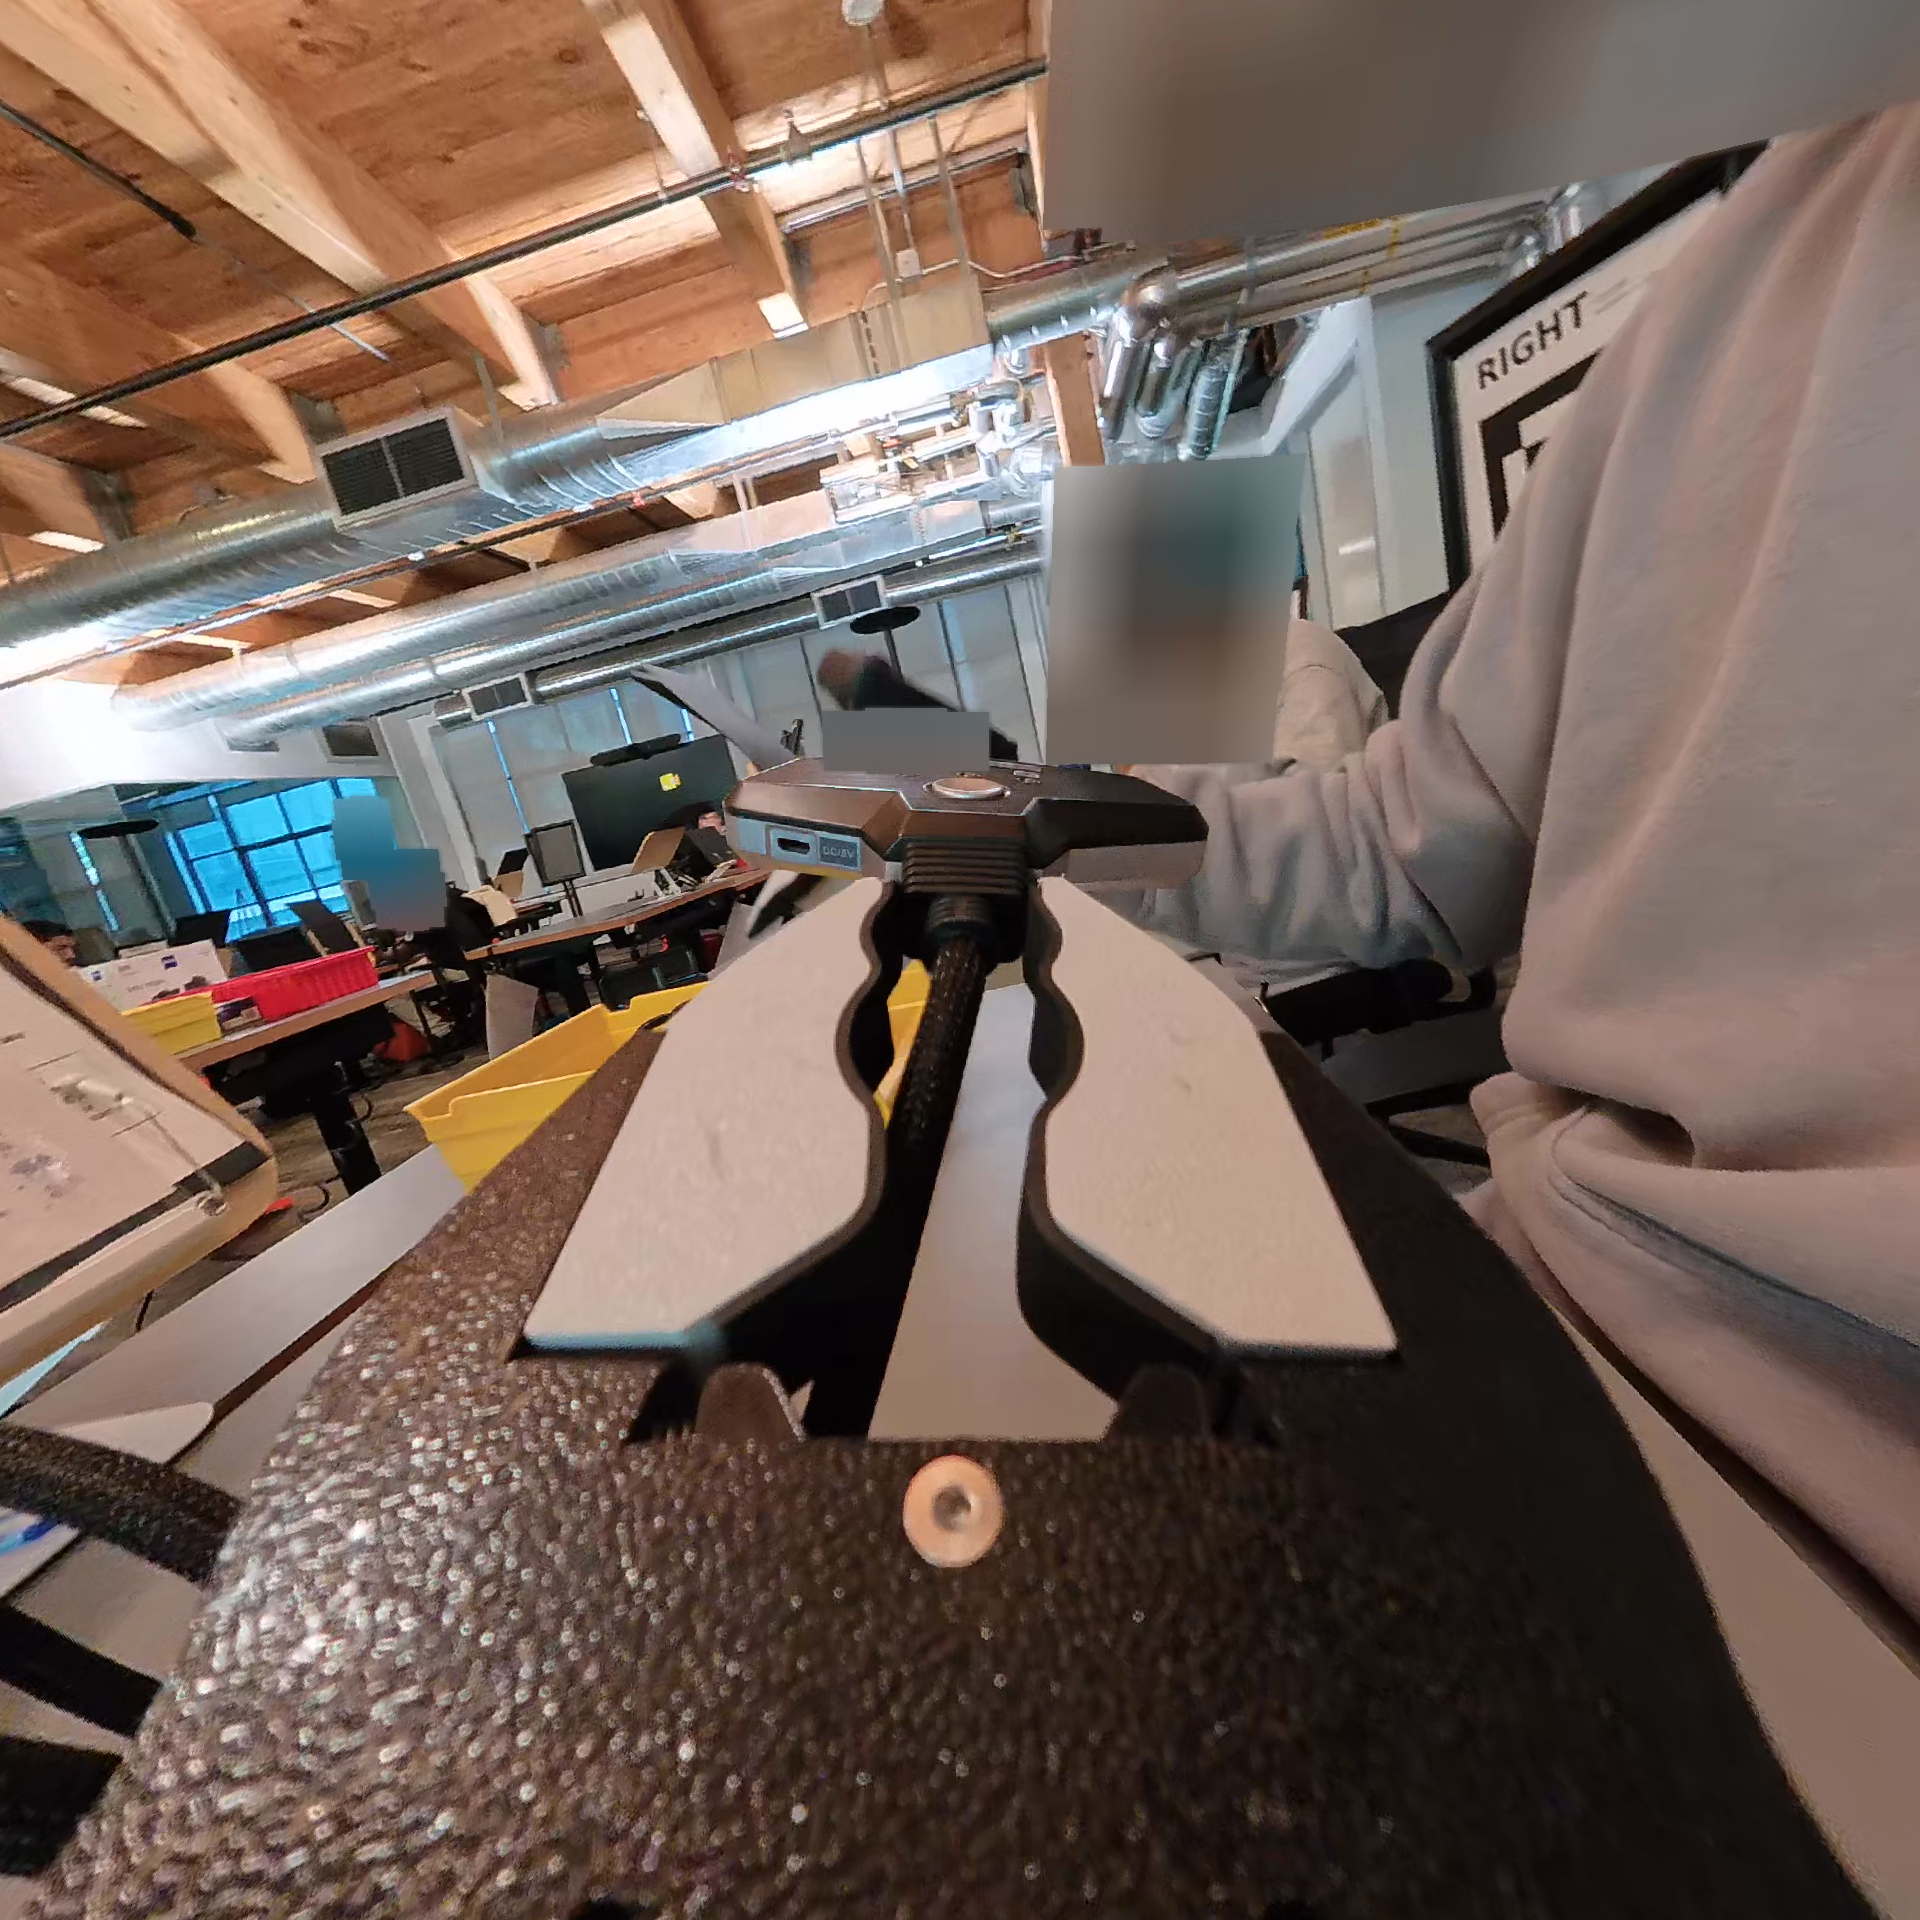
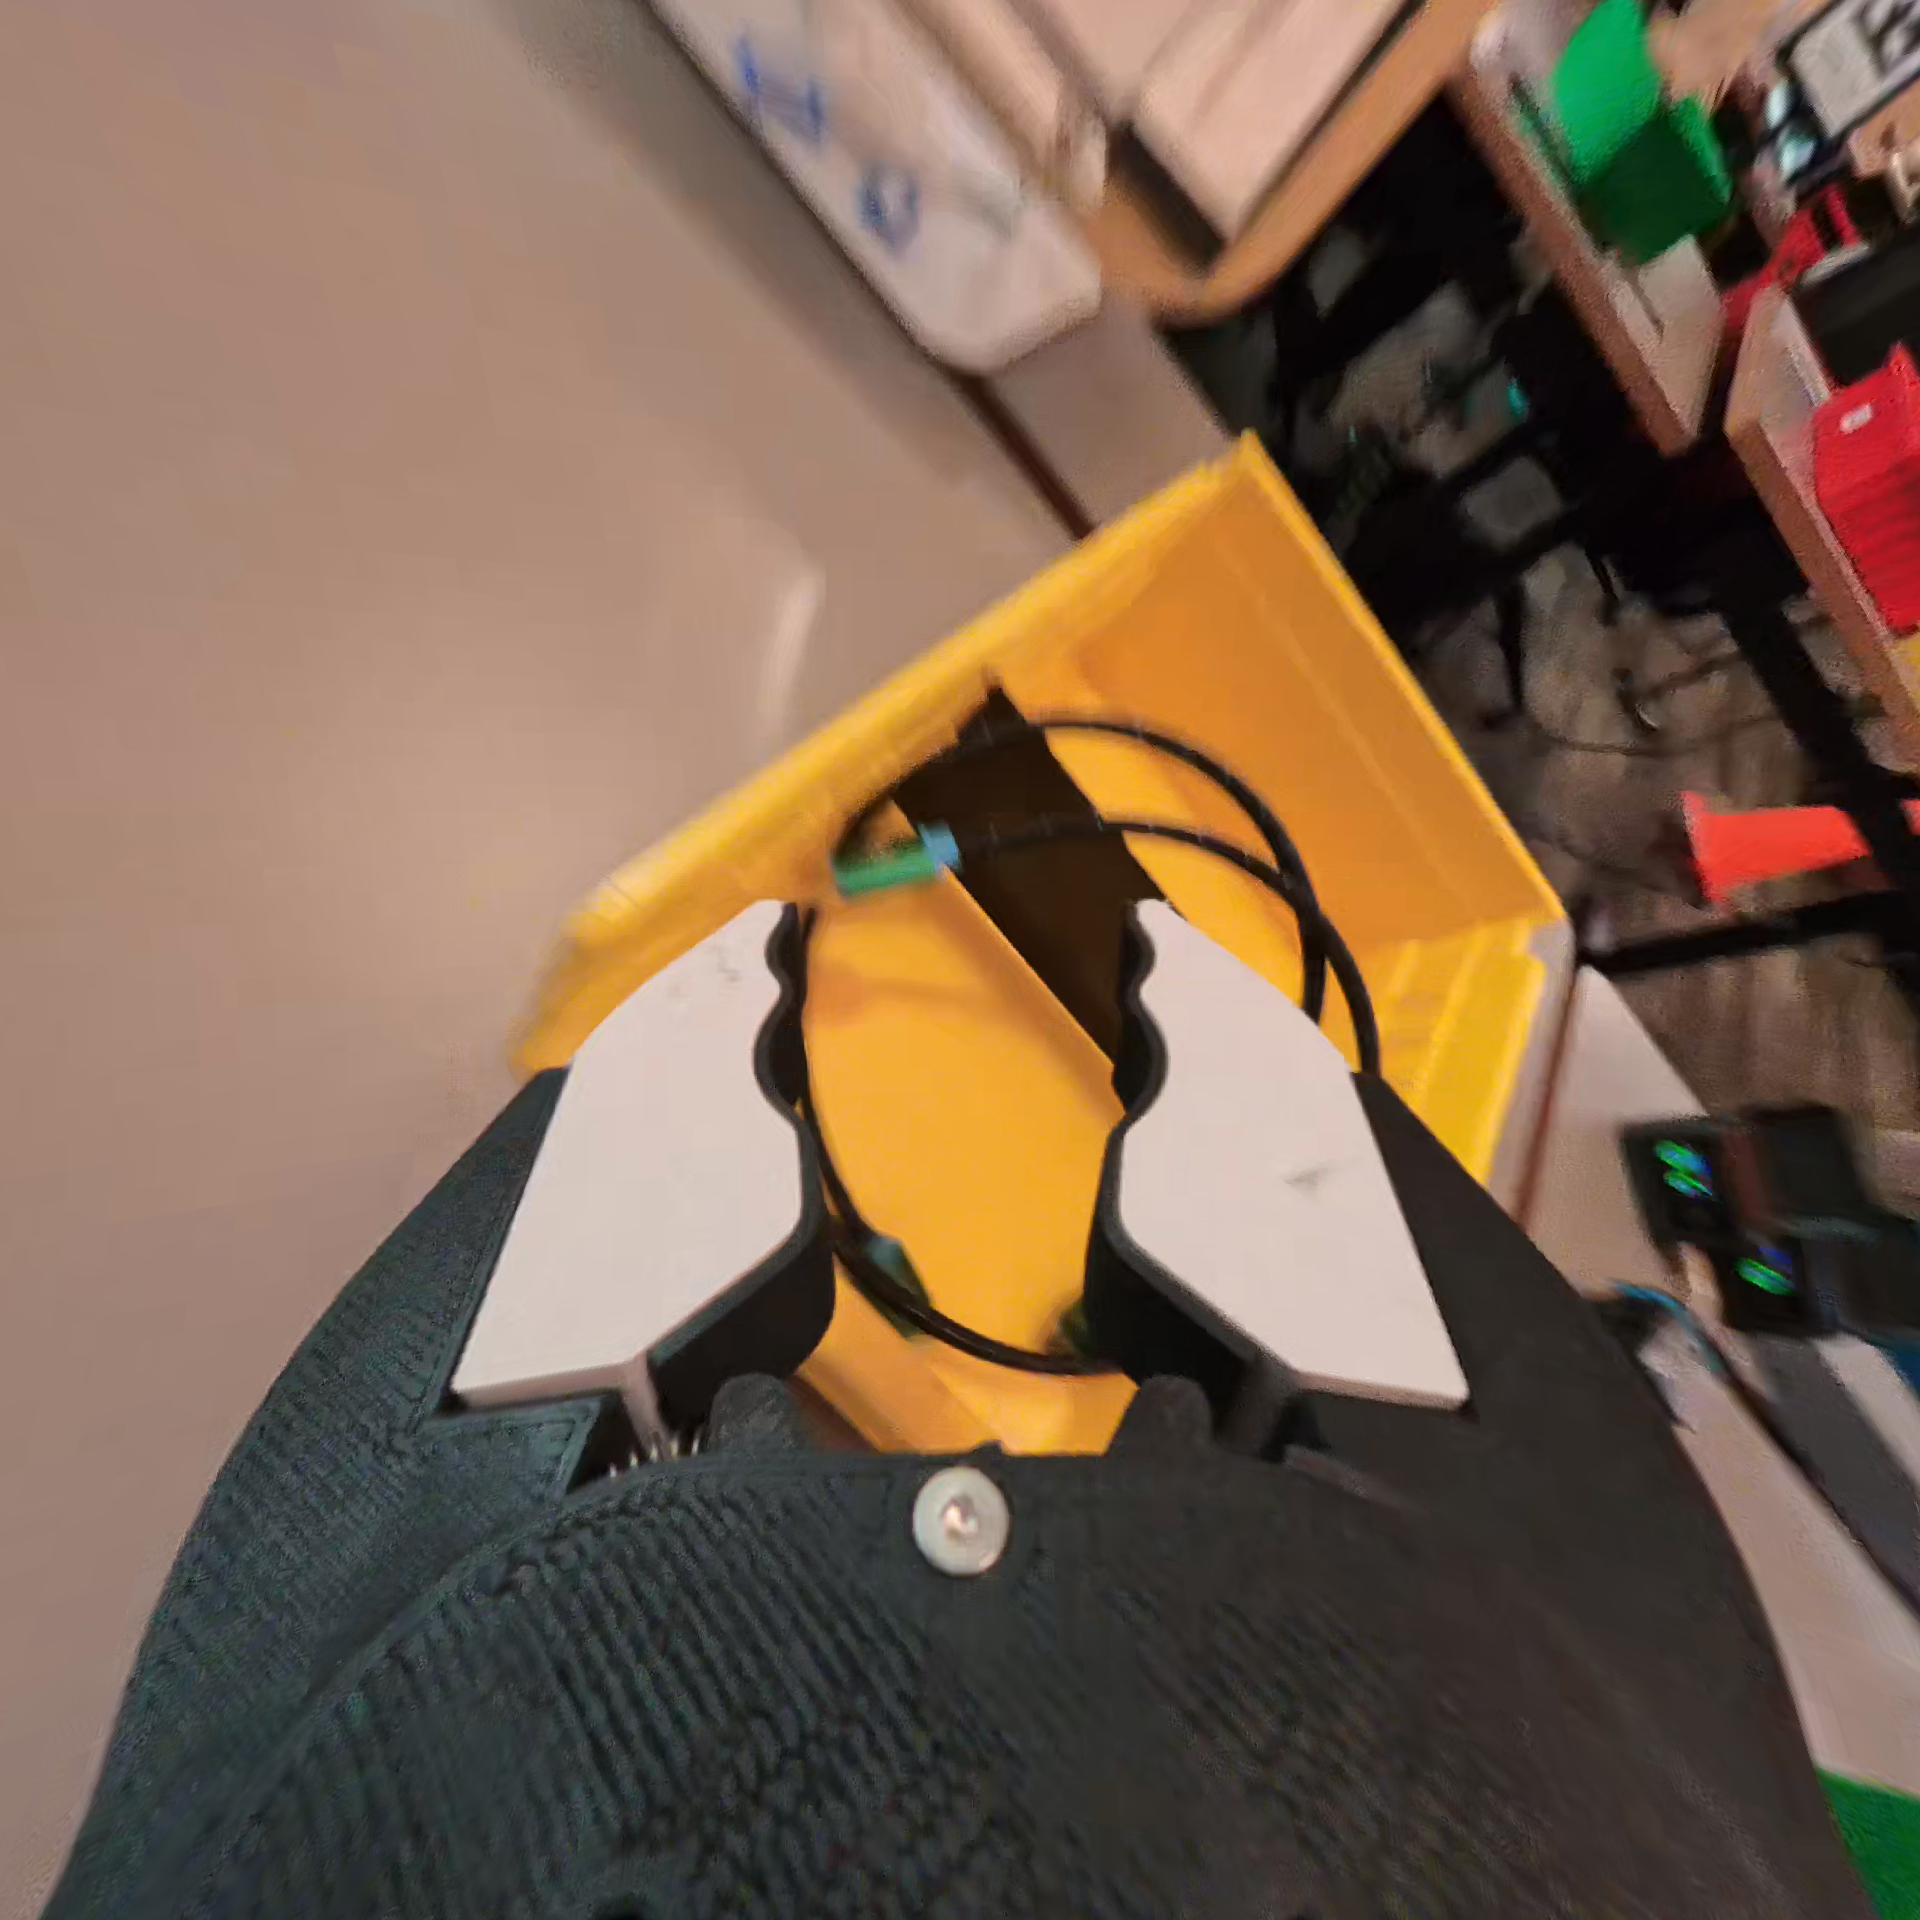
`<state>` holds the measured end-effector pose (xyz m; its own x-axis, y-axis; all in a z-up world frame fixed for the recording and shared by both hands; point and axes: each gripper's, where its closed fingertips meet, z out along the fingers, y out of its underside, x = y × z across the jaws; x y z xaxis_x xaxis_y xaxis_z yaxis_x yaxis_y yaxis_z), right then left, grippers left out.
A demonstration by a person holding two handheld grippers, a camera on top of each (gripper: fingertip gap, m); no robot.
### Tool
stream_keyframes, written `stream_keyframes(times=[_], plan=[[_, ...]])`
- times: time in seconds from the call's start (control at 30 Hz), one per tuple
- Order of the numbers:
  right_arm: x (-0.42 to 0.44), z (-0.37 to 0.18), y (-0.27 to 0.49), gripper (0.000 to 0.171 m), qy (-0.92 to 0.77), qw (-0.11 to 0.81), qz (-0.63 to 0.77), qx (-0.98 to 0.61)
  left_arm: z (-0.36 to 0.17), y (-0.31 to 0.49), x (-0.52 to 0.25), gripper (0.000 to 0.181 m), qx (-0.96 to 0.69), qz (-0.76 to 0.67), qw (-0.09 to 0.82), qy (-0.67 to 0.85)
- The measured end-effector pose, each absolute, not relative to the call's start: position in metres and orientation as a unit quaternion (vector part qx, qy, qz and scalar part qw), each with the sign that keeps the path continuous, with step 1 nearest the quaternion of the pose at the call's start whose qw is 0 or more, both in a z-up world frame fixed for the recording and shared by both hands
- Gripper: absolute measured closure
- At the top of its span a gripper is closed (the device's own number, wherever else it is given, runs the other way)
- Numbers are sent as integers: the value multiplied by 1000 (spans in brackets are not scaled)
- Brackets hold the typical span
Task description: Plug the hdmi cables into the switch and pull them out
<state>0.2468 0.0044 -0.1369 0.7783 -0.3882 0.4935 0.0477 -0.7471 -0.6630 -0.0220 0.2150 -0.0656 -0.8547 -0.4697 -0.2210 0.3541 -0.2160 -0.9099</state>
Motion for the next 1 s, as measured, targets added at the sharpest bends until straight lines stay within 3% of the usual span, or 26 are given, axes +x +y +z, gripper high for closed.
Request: stream_keyframes(times=[0.07,0.17,0.3,0.33,0.37,0.47,0.73,0.77,0.87,1.0], plan=[[200,-98,36,102,113,467,-220,-849,-66,210,-28,159,-30,-773,262,577],[105,-60,87,85,129,607,76,-781,-69,197,-30,159,-9,-751,268,603],[16,-84,122,75,141,539,332,-761,-74,172,-29,159,16,-702,300,646],[5,-85,128,76,148,536,366,-746,-77,165,-29,159,23,-686,305,660],[-4,-83,134,93,151,540,395,-728,-80,160,-29,159,29,-672,311,672],[-15,-82,143,142,144,549,437,-698,-87,151,-26,159,34,-648,317,692],[-7,-90,147,148,153,586,470,-642,-99,150,-14,159,3,-640,307,705],[-4,-88,146,148,141,600,456,-641,-95,151,-12,155,-7,-642,320,696],[8,-72,136,148,125,632,458,-613,-61,170,-10,122,-38,-676,396,620],[24,-50,121,148,111,658,461,-584,-14,220,-23,118,-81,-739,450,495]])
